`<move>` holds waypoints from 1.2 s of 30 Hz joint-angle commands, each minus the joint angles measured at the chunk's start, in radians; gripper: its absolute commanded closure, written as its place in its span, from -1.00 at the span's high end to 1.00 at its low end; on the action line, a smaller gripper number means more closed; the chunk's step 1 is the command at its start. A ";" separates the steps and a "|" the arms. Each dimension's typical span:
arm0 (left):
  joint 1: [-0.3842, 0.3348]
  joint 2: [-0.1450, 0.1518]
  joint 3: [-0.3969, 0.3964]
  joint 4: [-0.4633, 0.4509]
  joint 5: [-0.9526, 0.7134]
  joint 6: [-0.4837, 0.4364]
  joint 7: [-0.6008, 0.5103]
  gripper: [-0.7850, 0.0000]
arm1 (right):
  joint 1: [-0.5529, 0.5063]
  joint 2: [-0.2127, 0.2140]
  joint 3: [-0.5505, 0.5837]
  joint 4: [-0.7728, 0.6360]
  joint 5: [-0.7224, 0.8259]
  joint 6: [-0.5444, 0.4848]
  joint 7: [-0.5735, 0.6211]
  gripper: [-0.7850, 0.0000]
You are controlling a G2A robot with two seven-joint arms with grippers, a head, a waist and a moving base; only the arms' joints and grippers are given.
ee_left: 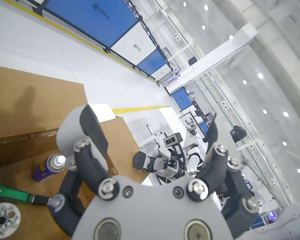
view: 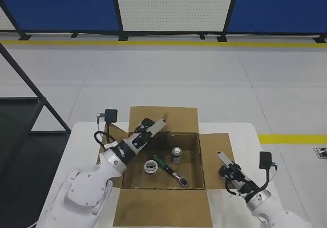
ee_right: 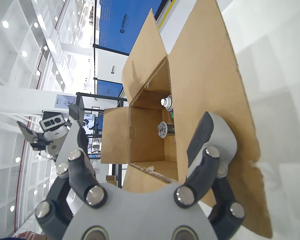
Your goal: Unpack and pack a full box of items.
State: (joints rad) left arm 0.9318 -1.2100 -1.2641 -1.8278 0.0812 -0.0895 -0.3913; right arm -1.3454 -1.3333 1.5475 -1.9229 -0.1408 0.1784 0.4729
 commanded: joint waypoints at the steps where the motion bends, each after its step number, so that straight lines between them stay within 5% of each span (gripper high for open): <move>1: 0.074 0.009 -0.067 -0.070 0.017 0.012 0.015 1.00 | 0.005 0.001 -0.002 0.019 0.008 -0.001 -0.006 1.00; 12: 0.329 0.024 -0.327 -0.273 0.006 0.039 0.182 1.00 | 0.017 0.006 -0.013 0.083 0.027 -0.008 -0.016 1.00; 22: 0.336 0.024 -0.335 -0.275 0.001 0.038 0.187 1.00 | 0.009 0.012 -0.017 0.078 0.025 0.009 -0.031 1.00; 30: 0.339 0.024 -0.338 -0.274 -0.003 0.039 0.194 1.00 | -0.016 0.015 -0.056 -0.073 -0.022 0.000 -0.043 1.00; 36: 0.409 0.023 -0.432 -0.291 -0.059 0.041 0.252 1.00 | 0.044 0.015 -0.182 -0.141 -0.144 0.045 0.001 1.00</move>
State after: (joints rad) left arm 1.3176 -1.1874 -1.6713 -2.1136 0.0332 -0.0453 -0.1501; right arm -1.3210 -1.3174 1.3959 -2.0619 -0.2580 0.2102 0.4648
